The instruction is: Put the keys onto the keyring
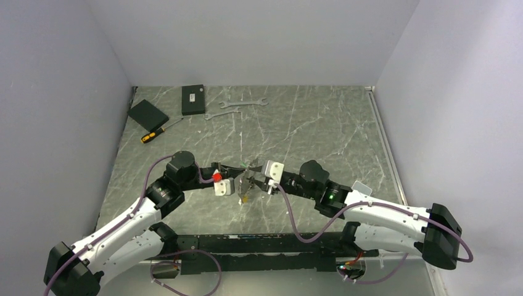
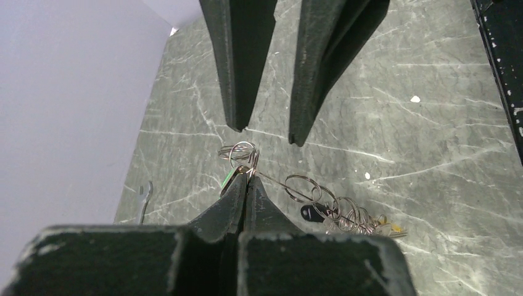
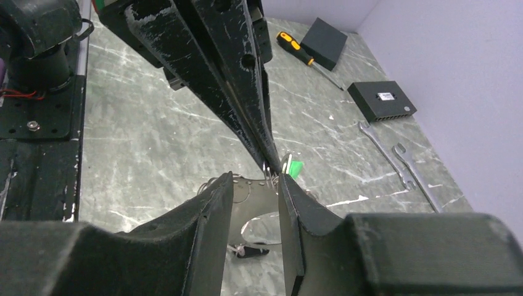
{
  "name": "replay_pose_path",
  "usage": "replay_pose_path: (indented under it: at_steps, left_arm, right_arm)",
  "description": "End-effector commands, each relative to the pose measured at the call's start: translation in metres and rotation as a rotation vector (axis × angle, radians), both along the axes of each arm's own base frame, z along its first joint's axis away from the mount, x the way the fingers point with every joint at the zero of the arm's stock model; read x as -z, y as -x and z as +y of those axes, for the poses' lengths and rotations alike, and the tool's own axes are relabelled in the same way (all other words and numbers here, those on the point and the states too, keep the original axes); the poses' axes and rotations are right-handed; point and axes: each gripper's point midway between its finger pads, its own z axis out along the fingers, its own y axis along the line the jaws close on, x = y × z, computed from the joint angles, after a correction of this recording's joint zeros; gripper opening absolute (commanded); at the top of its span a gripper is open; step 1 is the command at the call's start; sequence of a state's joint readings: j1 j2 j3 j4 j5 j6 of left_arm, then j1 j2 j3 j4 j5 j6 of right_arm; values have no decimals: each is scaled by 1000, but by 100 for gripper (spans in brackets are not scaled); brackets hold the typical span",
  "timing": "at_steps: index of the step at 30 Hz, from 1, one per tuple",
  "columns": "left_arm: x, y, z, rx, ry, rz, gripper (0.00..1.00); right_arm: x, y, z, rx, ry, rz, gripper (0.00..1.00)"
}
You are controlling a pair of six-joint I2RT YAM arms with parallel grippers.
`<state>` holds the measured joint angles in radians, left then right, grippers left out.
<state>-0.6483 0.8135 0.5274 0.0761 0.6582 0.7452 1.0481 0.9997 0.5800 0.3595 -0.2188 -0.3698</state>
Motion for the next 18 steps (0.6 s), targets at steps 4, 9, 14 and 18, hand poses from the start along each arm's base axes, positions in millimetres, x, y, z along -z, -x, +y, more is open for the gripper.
replay_pose_path:
  at_steps: [4, 9, 14, 18]
  left_arm:
    - [-25, 4, -4, 42, 44, -53, 0]
    - [-25, 4, -4, 40, 44, -54, 0]
    - [-26, 5, -4, 44, 44, -54, 0]
    - [-26, 6, -4, 48, 44, -53, 0]
  right_arm:
    - [-35, -9, 9, 12, -63, -83, 32]
    - [-27, -11, 10, 19, -34, -77, 33]
    - [-23, -16, 10, 43, -24, -81, 32]
    - [-21, -20, 10, 58, -6, -88, 29]
